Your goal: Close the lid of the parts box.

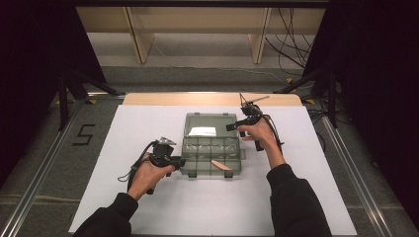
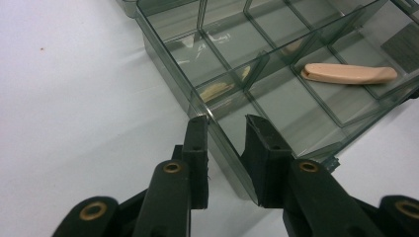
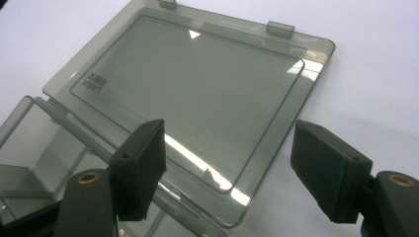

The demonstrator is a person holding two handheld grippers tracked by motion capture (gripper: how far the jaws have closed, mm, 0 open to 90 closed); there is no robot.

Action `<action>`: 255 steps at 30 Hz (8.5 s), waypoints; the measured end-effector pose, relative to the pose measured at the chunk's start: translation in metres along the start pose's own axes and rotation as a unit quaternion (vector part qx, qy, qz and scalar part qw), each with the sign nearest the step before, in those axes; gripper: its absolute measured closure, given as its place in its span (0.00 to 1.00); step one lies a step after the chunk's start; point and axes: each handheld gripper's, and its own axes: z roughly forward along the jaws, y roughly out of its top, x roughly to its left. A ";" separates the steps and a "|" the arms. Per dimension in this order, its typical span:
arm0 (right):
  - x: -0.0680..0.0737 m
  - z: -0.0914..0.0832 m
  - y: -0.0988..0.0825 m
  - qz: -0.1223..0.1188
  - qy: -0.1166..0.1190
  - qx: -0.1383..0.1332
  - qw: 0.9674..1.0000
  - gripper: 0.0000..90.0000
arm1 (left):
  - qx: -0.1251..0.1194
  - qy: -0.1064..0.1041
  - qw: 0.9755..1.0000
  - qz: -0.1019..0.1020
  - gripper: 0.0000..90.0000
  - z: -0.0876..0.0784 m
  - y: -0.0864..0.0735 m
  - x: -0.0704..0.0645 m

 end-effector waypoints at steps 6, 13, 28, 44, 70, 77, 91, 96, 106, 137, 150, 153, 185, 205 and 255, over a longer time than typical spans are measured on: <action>-0.004 0.005 -0.001 0.004 -0.005 0.005 1.000 0.34 | 0.000 -0.001 1.000 0.000 0.79 0.000 0.000 0.000; -0.004 0.009 -0.002 0.028 -0.006 0.019 0.999 0.33 | 0.000 -0.001 1.000 0.000 0.79 0.000 0.000 0.000; -0.003 0.018 -0.005 0.038 -0.018 0.032 0.999 0.34 | 0.000 -0.002 1.000 -0.001 0.79 0.000 0.000 0.000; -0.007 0.023 -0.006 0.042 0.001 0.037 0.998 0.38 | -0.003 -0.004 1.000 -0.004 0.79 0.000 0.000 0.000; -0.015 0.000 -0.012 0.056 0.012 -0.030 0.998 0.76 | -0.007 -0.005 1.000 -0.007 0.79 0.001 0.000 0.000; -0.016 -0.006 -0.014 0.047 0.013 -0.057 0.997 0.85 | -0.009 -0.007 1.000 -0.009 0.79 0.001 0.000 0.000; -0.011 -0.014 -0.024 0.007 0.008 -0.103 0.995 0.92 | 0.003 -0.012 1.000 0.003 0.79 -0.001 0.000 0.003; -0.008 -0.016 -0.028 -0.009 0.005 -0.119 0.993 0.92 | -0.013 -0.007 1.000 -0.011 0.78 0.002 -0.001 0.001; -0.005 -0.019 -0.036 -0.045 0.002 -0.145 0.988 0.92 | -0.010 -0.017 1.000 0.008 0.78 0.001 0.000 0.005; 0.002 -0.021 -0.055 -0.109 -0.018 -0.206 0.972 0.92 | -0.008 -0.021 1.000 0.000 0.78 0.000 -0.001 0.003; 0.003 -0.020 -0.059 -0.121 -0.029 -0.220 0.967 0.92 | -0.007 -0.023 1.000 0.010 0.77 -0.001 -0.001 0.004; 0.004 -0.019 -0.060 -0.125 -0.030 -0.223 0.966 0.92 | -0.007 -0.022 1.000 0.012 0.77 -0.001 -0.001 0.004; 0.005 -0.019 -0.061 -0.135 -0.037 -0.225 0.964 0.92 | -0.164 0.058 0.985 0.014 0.37 -0.042 0.101 0.018; 0.006 -0.020 -0.062 -0.138 -0.043 -0.222 0.964 0.92 | -0.173 0.051 0.983 0.020 0.90 -0.044 0.154 0.025; 0.010 -0.047 -0.062 -0.106 -0.038 -0.252 0.961 0.53 | -0.112 0.068 0.991 0.033 1.00 -0.007 0.164 0.034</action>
